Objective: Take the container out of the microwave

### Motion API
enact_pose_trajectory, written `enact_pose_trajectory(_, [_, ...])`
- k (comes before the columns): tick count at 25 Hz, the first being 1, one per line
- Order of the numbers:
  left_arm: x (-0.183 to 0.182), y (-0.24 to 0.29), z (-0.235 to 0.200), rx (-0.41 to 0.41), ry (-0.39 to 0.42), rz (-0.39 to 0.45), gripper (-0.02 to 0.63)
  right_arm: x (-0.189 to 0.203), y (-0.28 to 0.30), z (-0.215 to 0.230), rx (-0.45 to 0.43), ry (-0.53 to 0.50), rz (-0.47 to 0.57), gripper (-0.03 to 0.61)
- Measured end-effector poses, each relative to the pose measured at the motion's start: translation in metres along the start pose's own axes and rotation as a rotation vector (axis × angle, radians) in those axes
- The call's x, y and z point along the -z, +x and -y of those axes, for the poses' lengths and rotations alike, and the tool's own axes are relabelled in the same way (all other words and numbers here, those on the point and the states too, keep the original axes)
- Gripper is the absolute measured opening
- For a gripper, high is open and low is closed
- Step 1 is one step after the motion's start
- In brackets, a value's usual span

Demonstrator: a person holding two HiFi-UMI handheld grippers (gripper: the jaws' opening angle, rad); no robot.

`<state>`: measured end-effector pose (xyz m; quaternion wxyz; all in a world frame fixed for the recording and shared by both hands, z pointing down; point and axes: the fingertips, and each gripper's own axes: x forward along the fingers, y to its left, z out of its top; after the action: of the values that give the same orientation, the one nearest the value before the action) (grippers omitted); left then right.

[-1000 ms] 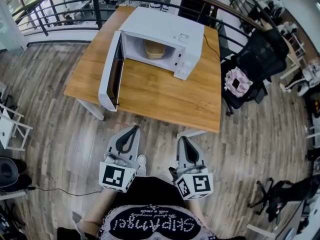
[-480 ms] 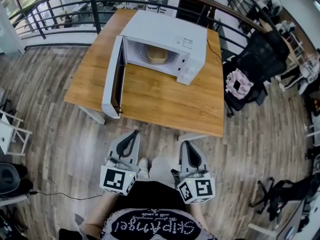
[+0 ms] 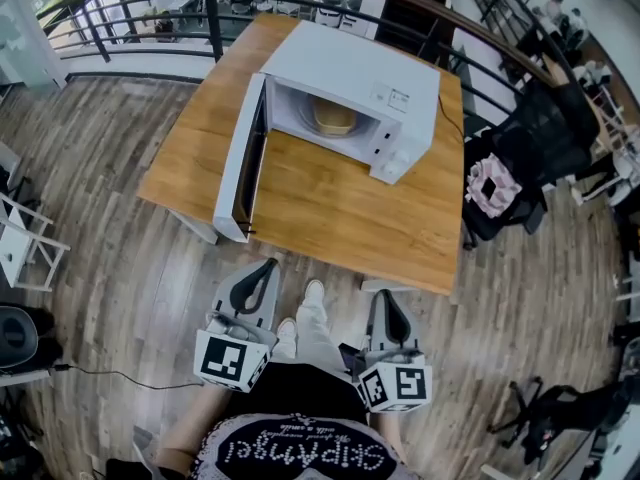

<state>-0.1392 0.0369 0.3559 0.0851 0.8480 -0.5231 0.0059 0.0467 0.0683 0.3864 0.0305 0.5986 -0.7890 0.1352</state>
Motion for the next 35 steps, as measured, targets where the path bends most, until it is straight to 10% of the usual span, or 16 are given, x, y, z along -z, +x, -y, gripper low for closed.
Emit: enact_pose_trajectory(35, [-0.006, 0.16, -0.017, -0.123, 0.082, -0.021, 0.028, -0.031, 0.162, 0.09, -0.233, -0.034, -0.098, 0.035])
